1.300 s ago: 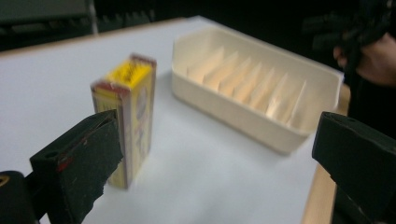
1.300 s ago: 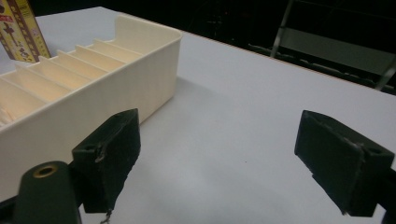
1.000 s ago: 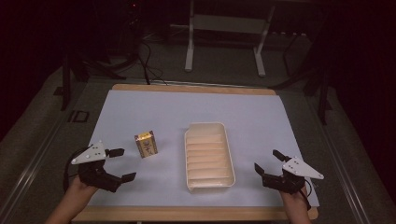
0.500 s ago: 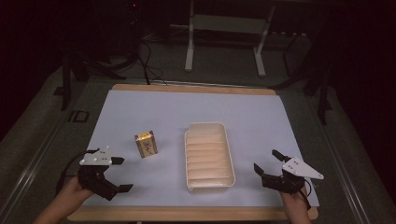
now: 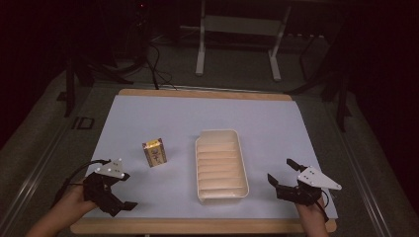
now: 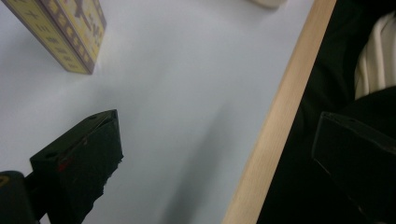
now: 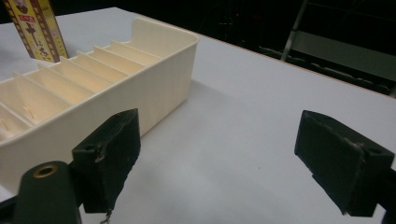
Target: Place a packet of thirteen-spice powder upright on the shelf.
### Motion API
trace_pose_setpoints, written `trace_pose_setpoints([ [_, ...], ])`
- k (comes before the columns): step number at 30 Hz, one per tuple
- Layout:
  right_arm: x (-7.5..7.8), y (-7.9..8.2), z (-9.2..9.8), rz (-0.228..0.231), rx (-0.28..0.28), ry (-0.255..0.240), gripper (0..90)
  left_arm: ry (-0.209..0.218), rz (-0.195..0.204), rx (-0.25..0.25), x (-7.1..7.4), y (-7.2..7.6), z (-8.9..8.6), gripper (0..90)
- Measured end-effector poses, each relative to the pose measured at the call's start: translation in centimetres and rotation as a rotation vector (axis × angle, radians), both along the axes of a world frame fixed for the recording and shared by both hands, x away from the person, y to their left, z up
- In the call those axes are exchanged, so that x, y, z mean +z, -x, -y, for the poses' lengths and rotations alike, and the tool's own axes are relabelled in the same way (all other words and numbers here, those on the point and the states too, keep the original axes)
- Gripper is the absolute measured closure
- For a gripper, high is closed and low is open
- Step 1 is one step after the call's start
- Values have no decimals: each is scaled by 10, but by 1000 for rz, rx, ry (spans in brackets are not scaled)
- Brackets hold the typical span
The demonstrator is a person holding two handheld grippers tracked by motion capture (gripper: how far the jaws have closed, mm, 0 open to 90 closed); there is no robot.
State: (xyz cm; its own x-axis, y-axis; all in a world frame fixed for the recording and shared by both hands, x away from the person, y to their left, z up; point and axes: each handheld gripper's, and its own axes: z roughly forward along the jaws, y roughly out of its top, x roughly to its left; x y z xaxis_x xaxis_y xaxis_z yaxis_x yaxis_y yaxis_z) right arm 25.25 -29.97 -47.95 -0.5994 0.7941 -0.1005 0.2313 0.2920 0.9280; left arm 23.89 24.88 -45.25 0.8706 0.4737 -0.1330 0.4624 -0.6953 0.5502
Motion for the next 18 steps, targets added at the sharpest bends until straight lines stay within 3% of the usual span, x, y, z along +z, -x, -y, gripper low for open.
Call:
trace_pose_setpoints([
  [1,0,0,0,0,0,0,145,0,0,0,0,0,0,20],
  [3,0,0,0,-1,0,2,145,-46,-31,-4,-1,0,3,20],
  [5,0,0,0,0,1,3,145,-46,-31,-4,-1,0,3,20],
  [6,0,0,0,0,1,3,145,-67,-64,-16,-2,0,4,20],
  [9,0,0,0,1,3,4,145,-86,-97,-25,-2,-1,6,20],
  [18,0,0,-1,1,7,7,145,-195,-155,-36,-7,-3,10,20],
])
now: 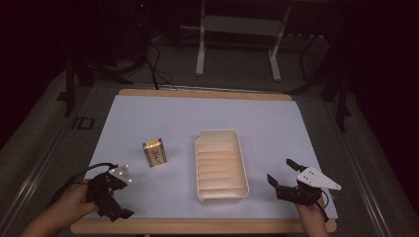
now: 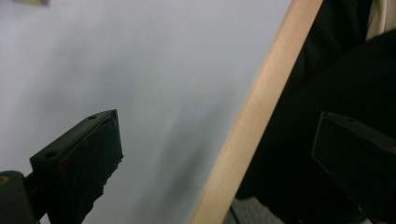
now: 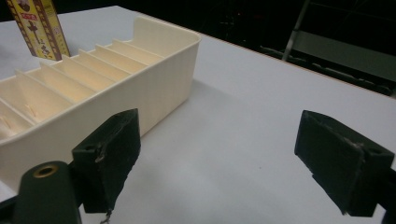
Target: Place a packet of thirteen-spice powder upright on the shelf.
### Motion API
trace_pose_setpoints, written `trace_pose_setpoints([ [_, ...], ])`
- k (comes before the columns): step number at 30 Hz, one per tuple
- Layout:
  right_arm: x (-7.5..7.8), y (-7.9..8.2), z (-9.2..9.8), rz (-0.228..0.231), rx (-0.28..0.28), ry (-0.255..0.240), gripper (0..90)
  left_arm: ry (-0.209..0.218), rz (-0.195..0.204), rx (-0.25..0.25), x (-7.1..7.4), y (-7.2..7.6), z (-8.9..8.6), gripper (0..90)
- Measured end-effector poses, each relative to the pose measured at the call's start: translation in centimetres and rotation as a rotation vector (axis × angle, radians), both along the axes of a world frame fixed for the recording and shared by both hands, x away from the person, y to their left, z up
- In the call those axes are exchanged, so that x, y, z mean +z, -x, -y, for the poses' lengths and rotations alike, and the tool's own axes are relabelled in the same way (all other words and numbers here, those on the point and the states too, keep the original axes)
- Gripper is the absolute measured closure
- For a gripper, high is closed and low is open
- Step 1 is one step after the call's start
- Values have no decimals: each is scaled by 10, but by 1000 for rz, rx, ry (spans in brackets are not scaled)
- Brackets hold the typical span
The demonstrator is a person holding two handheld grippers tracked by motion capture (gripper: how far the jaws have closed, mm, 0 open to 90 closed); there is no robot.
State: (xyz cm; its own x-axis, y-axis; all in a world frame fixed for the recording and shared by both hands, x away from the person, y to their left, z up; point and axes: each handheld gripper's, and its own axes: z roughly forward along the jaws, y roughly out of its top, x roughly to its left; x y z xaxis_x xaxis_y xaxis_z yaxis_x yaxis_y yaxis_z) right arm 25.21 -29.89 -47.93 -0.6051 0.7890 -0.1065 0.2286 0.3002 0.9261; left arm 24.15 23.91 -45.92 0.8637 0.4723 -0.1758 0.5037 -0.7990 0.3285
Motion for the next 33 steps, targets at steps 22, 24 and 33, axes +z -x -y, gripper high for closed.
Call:
trace_pose_setpoints([
  [22,0,1,0,5,-4,10,145,-61,-85,49,20,-19,-6,20],
  [24,1,1,0,7,-7,4,145,-75,-57,71,23,-22,-7,21],
  [33,0,1,-1,4,0,14,145,-61,-53,76,33,-32,-6,20],
])
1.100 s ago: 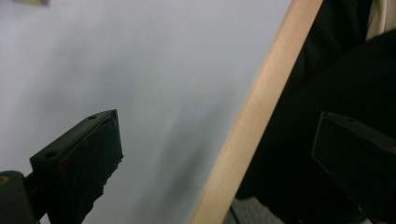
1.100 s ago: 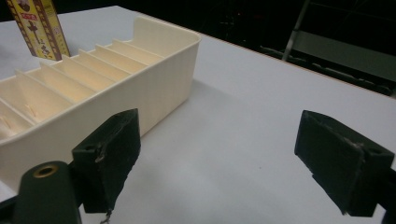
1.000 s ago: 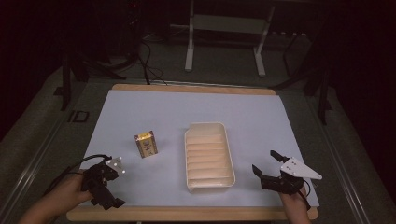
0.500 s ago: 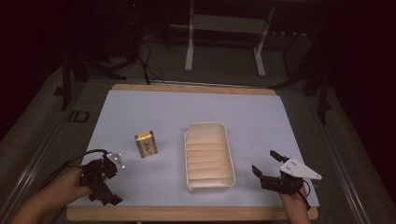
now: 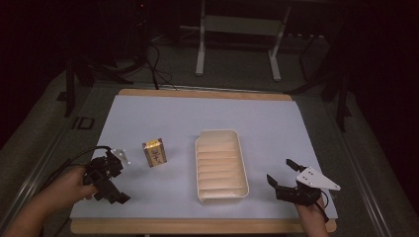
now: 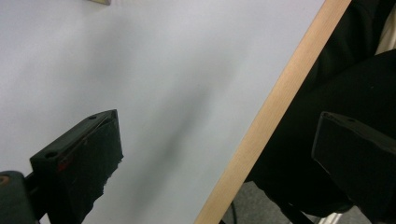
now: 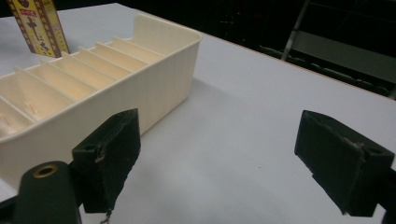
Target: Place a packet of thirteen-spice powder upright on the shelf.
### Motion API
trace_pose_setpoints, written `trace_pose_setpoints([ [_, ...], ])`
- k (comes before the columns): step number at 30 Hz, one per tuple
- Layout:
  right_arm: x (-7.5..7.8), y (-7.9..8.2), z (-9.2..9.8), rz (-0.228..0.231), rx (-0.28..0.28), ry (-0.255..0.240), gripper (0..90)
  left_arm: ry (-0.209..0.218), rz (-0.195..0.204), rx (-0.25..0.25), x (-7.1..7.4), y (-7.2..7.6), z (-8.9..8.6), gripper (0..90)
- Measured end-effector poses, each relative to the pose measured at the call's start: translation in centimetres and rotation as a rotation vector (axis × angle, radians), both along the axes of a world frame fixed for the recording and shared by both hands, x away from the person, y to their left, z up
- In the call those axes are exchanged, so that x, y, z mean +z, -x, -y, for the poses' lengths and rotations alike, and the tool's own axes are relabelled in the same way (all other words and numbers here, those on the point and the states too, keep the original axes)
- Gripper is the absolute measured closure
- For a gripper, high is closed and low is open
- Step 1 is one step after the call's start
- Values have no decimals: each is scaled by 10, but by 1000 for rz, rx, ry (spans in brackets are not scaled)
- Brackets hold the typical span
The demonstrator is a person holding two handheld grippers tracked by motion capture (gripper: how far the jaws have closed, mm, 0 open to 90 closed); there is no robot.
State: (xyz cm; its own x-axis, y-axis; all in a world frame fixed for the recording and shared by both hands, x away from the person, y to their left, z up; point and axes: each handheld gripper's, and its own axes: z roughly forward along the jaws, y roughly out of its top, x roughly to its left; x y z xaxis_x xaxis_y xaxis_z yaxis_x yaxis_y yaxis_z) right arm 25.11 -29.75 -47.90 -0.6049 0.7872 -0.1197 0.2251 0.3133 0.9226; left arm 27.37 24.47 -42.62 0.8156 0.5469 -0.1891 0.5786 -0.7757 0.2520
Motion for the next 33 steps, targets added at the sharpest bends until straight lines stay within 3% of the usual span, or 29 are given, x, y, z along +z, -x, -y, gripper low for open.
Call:
trace_pose_setpoints([
  [6,-1,-1,0,-12,1,-3,144,56,-12,11,10,-11,-1,21],
  [8,-1,-1,0,-14,4,-2,144,60,1,15,12,-13,-1,21],
  [9,-2,-1,0,-17,6,-1,144,71,45,-4,18,-17,0,21],
  [11,-2,-2,0,-21,8,-2,144,63,71,-12,21,-19,0,21],
  [14,-2,-2,0,-25,10,-3,145,69,74,-18,22,-21,0,21],
  [15,-2,-2,0,-30,13,-6,145,75,99,-27,26,-25,0,20],
  [19,-1,-1,0,-27,13,-6,145,125,106,-16,31,-34,1,20],
  [21,-1,-1,0,-26,11,-7,144,143,94,-2,33,-38,2,20],
  [23,-1,-2,1,-25,11,-8,145,141,96,2,36,-43,3,20],
  [25,-1,-1,1,-23,11,-6,144,134,73,5,36,-47,3,21],
  [26,-2,-1,0,-21,11,-5,145,117,54,4,36,-49,5,21],
  [28,-2,-1,0,-21,10,-3,144,67,57,3,35,-51,9,20],
  [31,-2,-2,0,-22,11,-6,144,72,-3,16,36,-57,12,20],
  [33,-2,-1,1,-19,10,-7,144,62,-8,17,36,-61,15,20],
])
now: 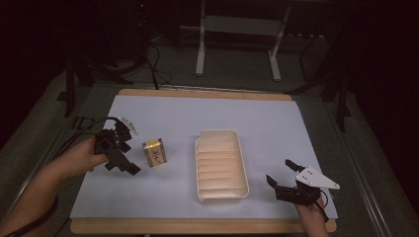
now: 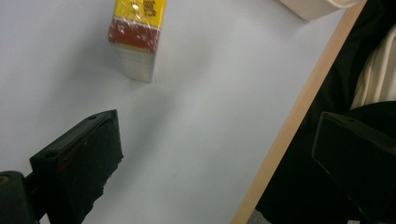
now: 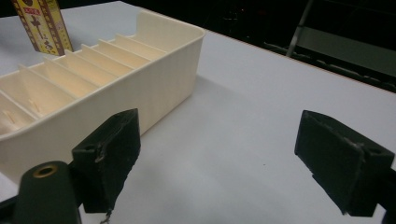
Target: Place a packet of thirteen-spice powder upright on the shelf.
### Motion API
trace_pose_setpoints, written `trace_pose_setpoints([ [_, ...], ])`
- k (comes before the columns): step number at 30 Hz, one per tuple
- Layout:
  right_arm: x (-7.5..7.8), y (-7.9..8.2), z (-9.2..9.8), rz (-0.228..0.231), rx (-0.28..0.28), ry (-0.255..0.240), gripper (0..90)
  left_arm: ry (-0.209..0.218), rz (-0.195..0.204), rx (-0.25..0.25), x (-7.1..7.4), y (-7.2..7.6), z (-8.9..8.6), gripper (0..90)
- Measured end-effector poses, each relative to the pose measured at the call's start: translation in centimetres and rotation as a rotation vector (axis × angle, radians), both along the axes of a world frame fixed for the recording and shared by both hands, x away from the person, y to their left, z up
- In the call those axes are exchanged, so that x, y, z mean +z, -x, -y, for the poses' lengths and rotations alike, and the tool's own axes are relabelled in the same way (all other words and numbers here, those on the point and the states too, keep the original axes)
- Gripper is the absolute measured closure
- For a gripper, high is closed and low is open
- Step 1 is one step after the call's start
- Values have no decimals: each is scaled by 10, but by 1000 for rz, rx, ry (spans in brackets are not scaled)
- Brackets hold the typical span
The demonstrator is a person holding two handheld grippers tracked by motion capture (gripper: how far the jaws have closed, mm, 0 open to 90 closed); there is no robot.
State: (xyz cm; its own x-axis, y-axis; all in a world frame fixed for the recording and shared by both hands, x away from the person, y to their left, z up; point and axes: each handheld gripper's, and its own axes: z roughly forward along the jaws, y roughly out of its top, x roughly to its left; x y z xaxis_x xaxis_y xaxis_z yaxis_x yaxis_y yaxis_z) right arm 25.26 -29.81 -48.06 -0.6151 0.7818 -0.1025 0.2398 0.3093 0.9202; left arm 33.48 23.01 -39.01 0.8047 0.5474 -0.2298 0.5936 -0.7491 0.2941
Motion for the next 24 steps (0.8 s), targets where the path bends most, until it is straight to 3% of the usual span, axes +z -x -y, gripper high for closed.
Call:
trace_pose_setpoints([
  [5,0,0,1,1,0,2,144,-34,14,-30,-4,-5,6,20],
  [10,-1,0,0,0,0,8,145,-47,73,-49,-8,-10,9,21],
  [12,-1,-1,0,0,0,10,145,-71,91,-59,-8,-13,10,27],
  [16,-1,-1,0,-2,-1,11,145,-75,117,-70,-6,-19,12,66],
  [18,-1,-1,0,-4,1,11,145,-70,126,-79,-5,-20,13,161],
  [20,-1,-1,0,-8,4,13,145,-69,151,-92,-3,-23,16,163],
  [24,-1,-1,0,-11,8,8,145,-63,157,-108,-3,-27,18,217],
])
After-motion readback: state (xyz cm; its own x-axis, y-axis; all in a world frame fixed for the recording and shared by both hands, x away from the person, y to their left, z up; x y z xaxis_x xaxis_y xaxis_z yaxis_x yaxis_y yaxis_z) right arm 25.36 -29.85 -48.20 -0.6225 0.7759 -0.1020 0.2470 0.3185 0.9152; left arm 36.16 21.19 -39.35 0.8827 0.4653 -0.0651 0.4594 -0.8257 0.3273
